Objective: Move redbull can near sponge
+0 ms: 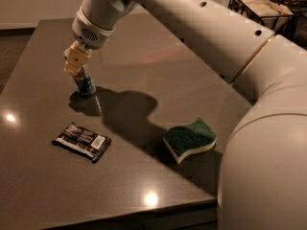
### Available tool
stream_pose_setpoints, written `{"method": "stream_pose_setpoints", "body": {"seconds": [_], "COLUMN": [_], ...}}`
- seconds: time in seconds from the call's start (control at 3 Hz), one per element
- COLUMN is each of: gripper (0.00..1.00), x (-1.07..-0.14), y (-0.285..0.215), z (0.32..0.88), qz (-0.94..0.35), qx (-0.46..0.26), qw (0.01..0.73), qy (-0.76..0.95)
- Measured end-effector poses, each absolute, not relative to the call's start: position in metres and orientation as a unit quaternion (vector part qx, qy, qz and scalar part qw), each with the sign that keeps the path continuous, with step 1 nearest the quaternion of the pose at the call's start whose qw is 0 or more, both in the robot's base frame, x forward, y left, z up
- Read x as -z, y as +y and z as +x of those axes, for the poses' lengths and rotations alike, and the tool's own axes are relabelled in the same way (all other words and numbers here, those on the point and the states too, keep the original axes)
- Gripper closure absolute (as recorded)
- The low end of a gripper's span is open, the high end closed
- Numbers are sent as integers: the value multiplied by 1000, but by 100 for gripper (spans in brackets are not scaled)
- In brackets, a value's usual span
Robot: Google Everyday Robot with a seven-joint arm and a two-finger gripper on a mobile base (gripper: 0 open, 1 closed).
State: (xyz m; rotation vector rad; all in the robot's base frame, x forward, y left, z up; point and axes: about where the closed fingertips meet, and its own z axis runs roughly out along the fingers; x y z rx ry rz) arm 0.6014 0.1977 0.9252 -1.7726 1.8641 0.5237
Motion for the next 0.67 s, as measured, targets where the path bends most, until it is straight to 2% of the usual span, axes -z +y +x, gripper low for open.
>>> {"method": "stream_pose_setpoints", "body": {"seconds": [0.33, 0.67], "gripper": [82, 100], "x": [-940, -958], "y": [175, 137], "z": [599, 595], "qz": [-653, -650], "qx": [-195, -190], "qw": [269, 284], "qy": [680, 678]}}
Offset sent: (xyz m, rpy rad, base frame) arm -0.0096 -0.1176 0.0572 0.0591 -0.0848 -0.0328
